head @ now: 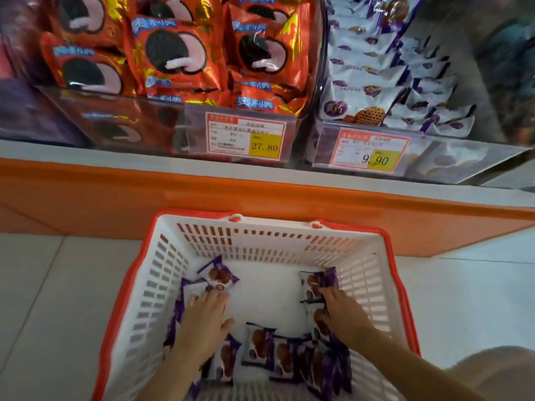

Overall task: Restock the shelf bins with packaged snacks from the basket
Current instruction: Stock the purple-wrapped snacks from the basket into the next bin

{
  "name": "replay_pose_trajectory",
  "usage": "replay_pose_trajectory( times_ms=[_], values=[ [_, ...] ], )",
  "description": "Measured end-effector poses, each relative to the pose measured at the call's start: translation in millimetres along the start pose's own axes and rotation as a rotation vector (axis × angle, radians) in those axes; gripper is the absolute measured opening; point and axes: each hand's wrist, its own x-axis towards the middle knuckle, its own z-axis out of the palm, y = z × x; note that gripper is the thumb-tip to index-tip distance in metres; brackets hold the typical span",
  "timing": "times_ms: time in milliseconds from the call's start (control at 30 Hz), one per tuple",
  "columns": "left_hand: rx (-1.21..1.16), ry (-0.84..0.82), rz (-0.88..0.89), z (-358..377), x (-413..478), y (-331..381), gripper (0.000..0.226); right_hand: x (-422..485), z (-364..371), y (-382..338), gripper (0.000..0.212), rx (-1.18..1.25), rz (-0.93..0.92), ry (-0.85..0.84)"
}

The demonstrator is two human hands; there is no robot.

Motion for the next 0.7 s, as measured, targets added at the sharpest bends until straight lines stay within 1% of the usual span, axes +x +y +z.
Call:
replay_pose_trajectory(
  times_ms=[100,200,333,467,567,633,700],
  values=[
    [0.003,-0.106,-0.061,16.7,-7.3,-9.1,0.062,2.4,13.3,4.3,0.057,-0.131,0.0,-0.071],
    [0.034,-0.175,-0.079,28.2,-11.2,-17.1,0.066,5.2,17.6,4.1,0.055,-0.148,0.011,-0.073],
    [-0.036,-0.148,-0.143,40.9,-10.0,-19.9,0.069,7.8,13.1,-4.2,0.052,-0.144,-0.004,-0.017],
    [0.039,-0.175,-0.181,41.2,-6.3,-22.1,0.074,6.5,6.7,-14.7,0.046,-0.177,-0.014,-0.028],
    [0.065,-0.166,-0.204,44.1,-2.9,-23.0,0.081,6.9,5.1,-19.5,0.04,-0.172,-0.015,-0.026],
    [0.086,-0.158,-0.224,47.1,0.4,-19.8,0.087,6.1,4.3,-21.5,0.042,-0.135,-0.013,-0.014],
    [0.114,-0.153,-0.232,48.6,3.9,-16.4,0.086,5.3,1.6,-23.0,0.043,-0.092,-0.009,-0.014]
  ],
)
